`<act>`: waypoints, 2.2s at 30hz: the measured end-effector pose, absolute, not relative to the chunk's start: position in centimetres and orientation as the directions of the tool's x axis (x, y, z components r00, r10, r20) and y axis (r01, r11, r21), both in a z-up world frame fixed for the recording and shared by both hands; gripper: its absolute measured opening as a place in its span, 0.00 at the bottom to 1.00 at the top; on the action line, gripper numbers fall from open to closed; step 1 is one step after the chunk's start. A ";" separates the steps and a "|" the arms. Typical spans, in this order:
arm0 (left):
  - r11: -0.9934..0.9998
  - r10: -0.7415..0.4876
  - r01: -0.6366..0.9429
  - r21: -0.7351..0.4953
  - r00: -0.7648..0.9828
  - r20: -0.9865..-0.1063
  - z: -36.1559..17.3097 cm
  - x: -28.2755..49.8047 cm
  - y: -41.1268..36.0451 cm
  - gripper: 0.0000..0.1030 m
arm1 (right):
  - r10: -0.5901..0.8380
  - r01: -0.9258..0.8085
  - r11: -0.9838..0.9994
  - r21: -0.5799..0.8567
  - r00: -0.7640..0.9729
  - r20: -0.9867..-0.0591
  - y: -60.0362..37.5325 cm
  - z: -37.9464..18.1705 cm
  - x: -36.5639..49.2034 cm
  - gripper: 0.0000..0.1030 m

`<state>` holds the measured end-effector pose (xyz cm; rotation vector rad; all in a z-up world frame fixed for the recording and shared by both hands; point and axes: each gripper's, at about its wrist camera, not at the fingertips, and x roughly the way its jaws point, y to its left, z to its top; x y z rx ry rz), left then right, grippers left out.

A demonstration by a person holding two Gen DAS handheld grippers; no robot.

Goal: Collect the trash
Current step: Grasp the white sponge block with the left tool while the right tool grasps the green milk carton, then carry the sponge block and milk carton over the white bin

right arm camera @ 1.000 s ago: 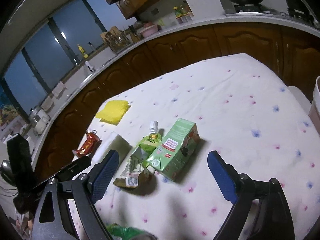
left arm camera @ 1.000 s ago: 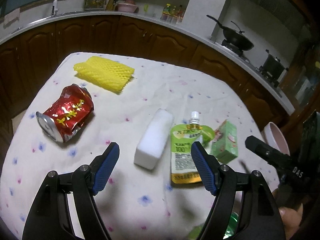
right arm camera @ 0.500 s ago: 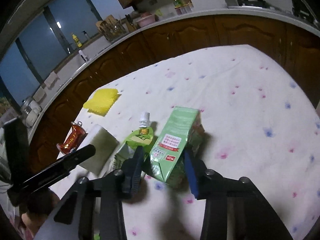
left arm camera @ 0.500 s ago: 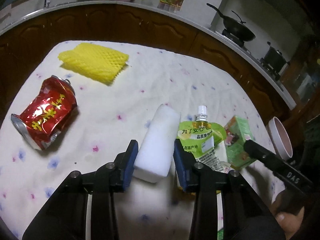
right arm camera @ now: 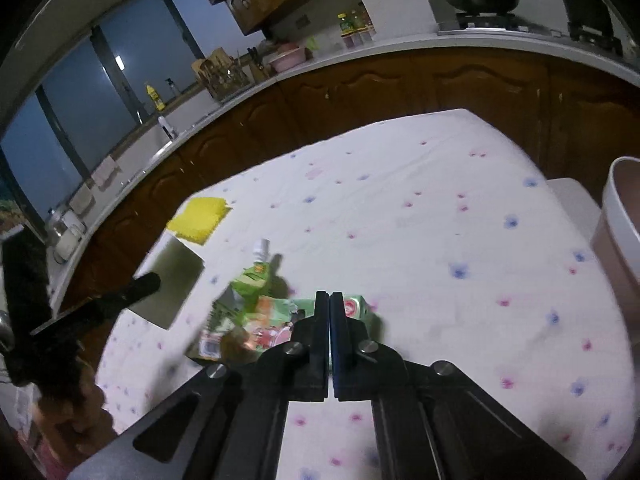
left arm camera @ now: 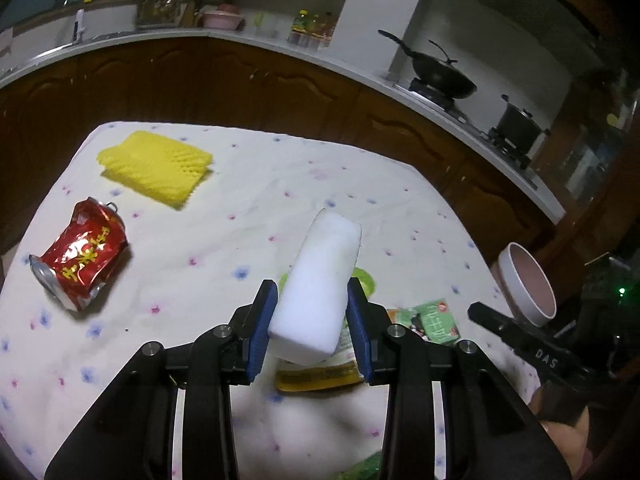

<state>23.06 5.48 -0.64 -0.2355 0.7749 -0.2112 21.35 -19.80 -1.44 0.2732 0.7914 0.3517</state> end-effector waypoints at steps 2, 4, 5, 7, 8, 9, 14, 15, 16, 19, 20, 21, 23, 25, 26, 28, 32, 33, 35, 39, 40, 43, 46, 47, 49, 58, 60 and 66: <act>0.952 -0.278 0.106 -0.288 0.696 -0.662 -0.5 22.9 5.2 0.33 | 0.433 -0.216 0.894 0.392 0.642 -0.633 -20.0 -1.6 21.0 0.11; 0.954 -0.272 0.103 -0.283 0.697 -0.663 -0.4 22.7 5.1 0.33 | 0.448 -0.264 0.892 0.368 0.628 -0.636 -19.2 -1.4 20.8 0.28; 0.953 -0.273 0.101 -0.286 0.696 -0.664 -0.4 22.7 5.2 0.33 | 0.442 -0.280 0.896 0.344 0.630 -0.639 -18.7 -1.3 20.7 0.49; 0.950 -0.277 0.096 -0.296 0.694 -0.665 -0.4 22.5 5.4 0.33 | 0.401 -0.288 0.916 0.279 0.655 -0.641 -18.3 -1.2 20.5 0.73; 0.950 -0.277 0.094 -0.297 0.693 -0.665 -0.5 22.5 5.4 0.33 | 0.393 -0.288 0.919 0.267 0.656 -0.644 -18.3 -1.3 20.6 0.75; 0.950 -0.276 0.092 -0.298 0.693 -0.666 -0.6 22.5 5.5 0.33 | 0.400 -0.288 0.917 0.277 0.641 -0.655 -18.2 -1.6 21.0 0.75; 0.945 -0.285 0.086 -0.314 0.684 -0.671 -1.0 22.5 5.9 0.33 | 0.423 -0.282 0.906 0.315 0.605 -0.675 -17.0 -2.4 21.7 0.78; 0.944 -0.288 0.086 -0.317 0.683 -0.672 -1.1 22.5 6.0 0.33 | 0.417 -0.286 0.909 0.304 0.602 -0.681 -16.3 -2.6 21.9 0.80; 0.944 -0.290 0.086 -0.319 0.682 -0.672 -1.1 22.5 6.1 0.33 | 0.413 -0.290 0.910 0.296 0.596 -0.689 -15.8 -2.9 22.0 0.81; 0.941 -0.295 0.086 -0.327 0.679 -0.672 -1.2 22.4 6.4 0.33 | 0.374 -0.283 0.926 0.250 0.599 -0.708 -14.6 -3.2 22.5 0.85; 0.940 -0.297 0.086 -0.329 0.679 -0.672 -1.3 22.4 6.5 0.33 | 0.363 -0.276 0.930 0.241 0.596 -0.717 -14.5 -3.4 22.8 0.86; 0.939 -0.300 0.087 -0.332 0.678 -0.671 -1.3 22.3 6.6 0.33 | 0.352 -0.268 0.934 0.235 0.589 -0.727 -14.3 -3.7 23.1 0.86; 0.938 -0.302 0.083 -0.338 0.678 -0.670 -1.4 22.3 6.8 0.33 | 0.342 -0.255 0.938 0.235 0.580 -0.739 -14.2 -4.0 23.5 0.86; 0.934 -0.308 0.082 -0.347 0.676 -0.670 -1.5 22.3 7.0 0.33 | 0.328 -0.253 0.943 0.218 0.575 -0.749 -13.8 -4.3 23.6 0.87; 0.934 -0.308 0.080 -0.349 0.674 -0.671 -1.5 22.3 7.0 0.33 | 0.328 -0.254 0.942 0.218 0.573 -0.751 -13.7 -4.4 23.6 0.89; 0.933 -0.309 0.077 -0.351 0.672 -0.673 -1.6 22.2 7.1 0.33 | 0.332 -0.261 0.941 0.217 0.572 -0.750 -13.6 -4.5 23.6 0.92; 0.930 -0.314 0.076 -0.359 0.670 -0.673 -1.7 22.1 7.1 0.33 | 0.327 -0.256 0.942 0.217 0.552 -0.767 -13.9 -5.3 24.0 0.91; 0.931 -0.315 0.078 -0.358 0.670 -0.673 -1.6 22.1 7.0 0.33 | 0.330 -0.253 0.941 0.223 0.557 -0.762 -14.3 -5.5 23.9 0.89; 0.932 -0.314 0.082 -0.353 0.670 -0.673 -1.5 22.0 6.8 0.33 | 0.326 -0.249 0.944 0.218 0.577 -0.749 -14.8 -5.3 23.5 0.89; 0.930 -0.332 0.111 -0.352 0.667 -0.667 -0.9 21.9 5.6 0.33 | 0.346 -0.249 0.938 0.242 0.608 -0.714 -16.6 -4.1 22.5 0.89; 0.929 -0.336 0.119 -0.351 0.667 -0.664 -0.7 21.9 5.3 0.33 | 0.345 -0.240 0.938 0.249 0.622 -0.703 -17.5 -3.6 22.1 0.89; 0.921 -0.364 0.154 -0.357 0.667 -0.650 0.0 21.9 3.5 0.33 | 0.342 -0.217 0.939 0.266 0.654 -0.675 -20.0 -2.2 21.2 0.89; 0.912 -0.394 0.194 -0.362 0.663 -0.636 0.7 21.8 1.1 0.33 | 0.332 -0.189 0.941 0.281 0.684 -0.650 -23.0 -1.0 20.1 0.89; 0.908 -0.404 0.207 -0.363 0.660 -0.633 0.9 21.9 0.4 0.33 | 0.324 -0.177 0.942 0.284 0.696 -0.641 -24.1 -0.6 19.6 0.89; 0.900 -0.425 0.235 -0.366 0.652 -0.628 1.2 21.9 -1.3 0.33 | 0.306 -0.154 0.946 0.286 0.717 -0.627 -25.9 0.1 18.7 0.89; 0.859 -0.511 0.357 -0.366 0.602 -0.613 2.3 21.9 -9.2 0.33 | 0.199 -0.021 0.954 0.298 0.789 -0.582 -35.5 2.0 14.7 0.89; 0.849 -0.529 0.380 -0.367 0.588 -0.612 2.5 21.9 -11.0 0.33 | 0.180 0.005 0.953 0.304 0.797 -0.576 -37.0 2.3 14.2 0.89; 0.826 -0.561 0.436 -0.358 0.562 -0.608 3.0 22.1 -14.9 0.33 | 0.132 0.069 0.945 0.321 0.816 -0.563 -41.4 2.8 13.0 0.89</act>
